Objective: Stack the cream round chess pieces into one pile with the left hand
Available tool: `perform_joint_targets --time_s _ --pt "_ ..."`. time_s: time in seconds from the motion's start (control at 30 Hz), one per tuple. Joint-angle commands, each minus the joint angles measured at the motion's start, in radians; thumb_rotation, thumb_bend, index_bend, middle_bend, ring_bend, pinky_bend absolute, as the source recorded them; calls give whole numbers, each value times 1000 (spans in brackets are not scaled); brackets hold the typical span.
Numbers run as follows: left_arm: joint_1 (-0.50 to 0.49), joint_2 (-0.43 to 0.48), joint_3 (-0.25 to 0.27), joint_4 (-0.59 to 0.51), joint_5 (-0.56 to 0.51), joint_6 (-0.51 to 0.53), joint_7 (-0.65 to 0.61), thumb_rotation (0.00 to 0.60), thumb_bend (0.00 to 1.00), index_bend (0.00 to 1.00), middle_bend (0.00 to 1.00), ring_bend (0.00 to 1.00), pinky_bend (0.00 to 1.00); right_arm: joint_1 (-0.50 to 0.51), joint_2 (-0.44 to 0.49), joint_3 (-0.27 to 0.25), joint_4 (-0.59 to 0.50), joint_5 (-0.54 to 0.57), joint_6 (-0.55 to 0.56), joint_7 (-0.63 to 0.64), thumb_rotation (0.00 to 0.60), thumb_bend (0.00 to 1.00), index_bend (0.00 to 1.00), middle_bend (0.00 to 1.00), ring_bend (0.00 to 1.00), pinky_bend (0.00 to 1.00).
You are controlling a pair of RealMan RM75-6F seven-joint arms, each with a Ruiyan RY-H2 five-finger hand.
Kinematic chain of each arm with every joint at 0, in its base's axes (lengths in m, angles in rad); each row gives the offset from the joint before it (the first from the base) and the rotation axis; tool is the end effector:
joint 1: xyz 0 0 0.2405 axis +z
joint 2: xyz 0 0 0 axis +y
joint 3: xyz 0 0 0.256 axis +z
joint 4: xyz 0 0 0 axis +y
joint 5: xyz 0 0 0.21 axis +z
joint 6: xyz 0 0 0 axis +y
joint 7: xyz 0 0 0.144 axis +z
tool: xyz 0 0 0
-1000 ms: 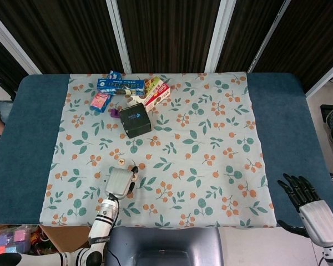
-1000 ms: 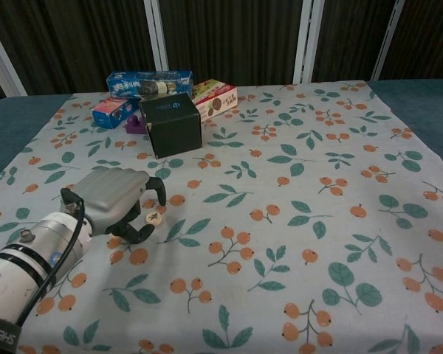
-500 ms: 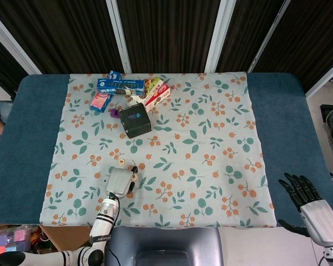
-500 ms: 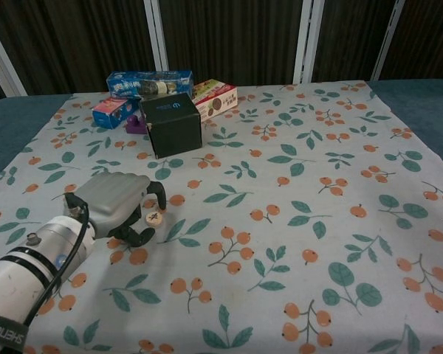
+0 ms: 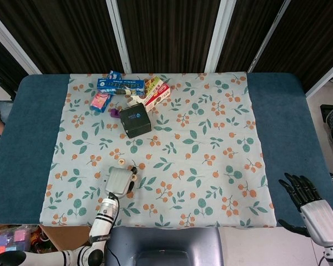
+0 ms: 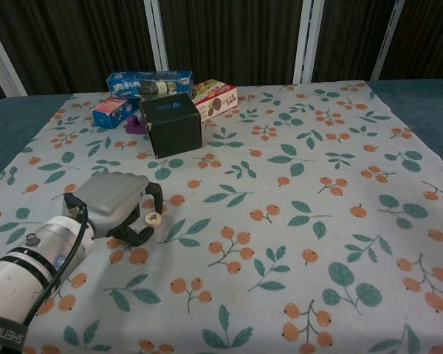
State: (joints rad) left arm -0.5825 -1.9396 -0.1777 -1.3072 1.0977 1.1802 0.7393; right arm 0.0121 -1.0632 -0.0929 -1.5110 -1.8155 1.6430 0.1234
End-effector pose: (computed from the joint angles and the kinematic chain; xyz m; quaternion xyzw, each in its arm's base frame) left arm -0.1465 0.2870 -0.0985 -0.7217 -0.3476 -0.3195 0.5062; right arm -0.3060 -0.1238 0.1674 0.6740 -0.3457 0.4147 0.5041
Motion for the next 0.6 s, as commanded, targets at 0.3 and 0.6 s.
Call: perform_joint_targets --time_s 0.3,0.6 --pt "-4 2 2 10 -8 -6 -7 600 387 465 1000 1000 1000 0 -1 1 -1 1 -2 -3 600 143 0 0 0 0" --pt "2 24 14 -33 32 25 -25 600 390 503 1000 1000 1000 1 -2 1 0 1 -2 -3 600 143 0 0 0 0"
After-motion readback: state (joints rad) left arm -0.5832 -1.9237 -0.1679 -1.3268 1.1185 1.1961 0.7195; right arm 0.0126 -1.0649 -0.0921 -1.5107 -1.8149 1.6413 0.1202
